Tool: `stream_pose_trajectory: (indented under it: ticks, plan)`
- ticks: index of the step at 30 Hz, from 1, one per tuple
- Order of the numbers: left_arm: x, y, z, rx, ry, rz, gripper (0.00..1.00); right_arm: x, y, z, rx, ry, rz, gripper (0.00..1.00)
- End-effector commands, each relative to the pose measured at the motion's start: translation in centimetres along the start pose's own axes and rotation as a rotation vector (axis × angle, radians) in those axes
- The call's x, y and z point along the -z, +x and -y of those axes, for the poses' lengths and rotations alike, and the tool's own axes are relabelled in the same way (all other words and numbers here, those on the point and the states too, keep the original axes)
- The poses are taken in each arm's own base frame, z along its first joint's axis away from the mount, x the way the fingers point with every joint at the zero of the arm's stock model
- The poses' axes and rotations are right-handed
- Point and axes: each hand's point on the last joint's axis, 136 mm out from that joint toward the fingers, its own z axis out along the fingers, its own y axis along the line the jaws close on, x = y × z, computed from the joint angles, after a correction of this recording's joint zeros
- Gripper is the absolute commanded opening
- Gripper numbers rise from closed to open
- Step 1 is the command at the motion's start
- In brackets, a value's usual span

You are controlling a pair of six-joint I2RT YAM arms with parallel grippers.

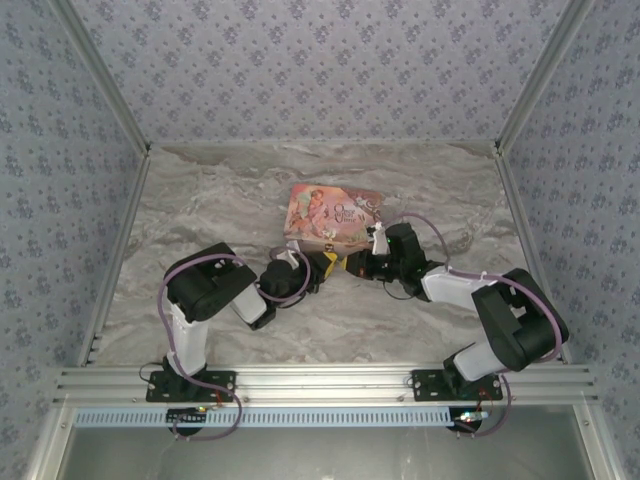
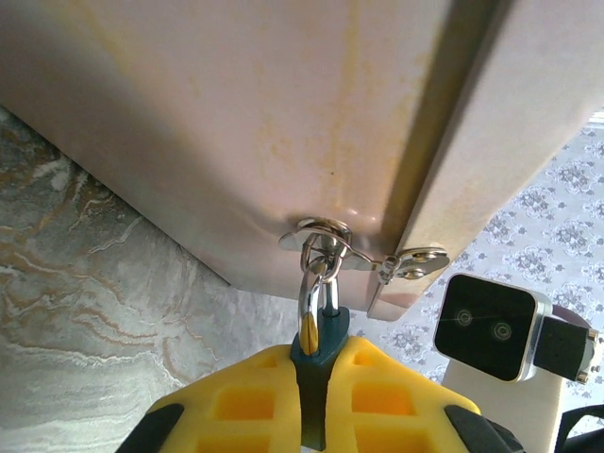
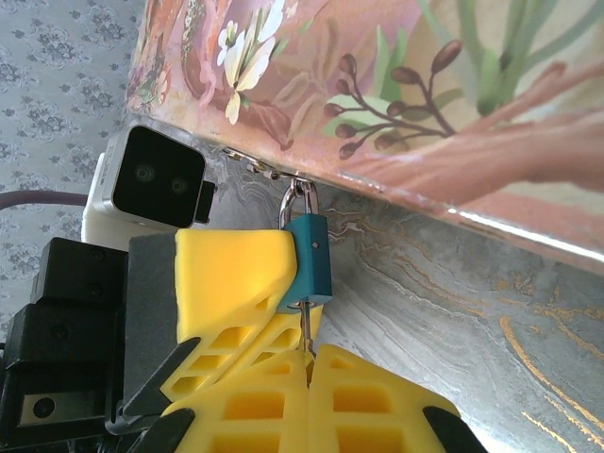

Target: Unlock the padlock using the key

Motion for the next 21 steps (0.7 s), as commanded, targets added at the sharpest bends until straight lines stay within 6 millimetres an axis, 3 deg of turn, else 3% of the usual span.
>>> stream_pose_trajectory:
  ticks: [1, 15, 21]
  plan:
    - [-0.1, 1.4, -0.6, -0.046, -0.037, -0.050, 0.00, 1.0, -3.2, -3.0, 0.077, -0.080, 0.114, 0.00]
    - [-0.6, 1.7, -0.5, -0.024, -0.023, -0.050, 0.00, -0.2, -2.6, -4.6, 0.125, -0.061, 0.129, 0.00]
    - [-0.5, 2.0, 0.4, -0.015, -0.006, -0.060, 0.00, -0.4, -1.9, -2.4, 0.150, -0.014, 0.139, 0.00]
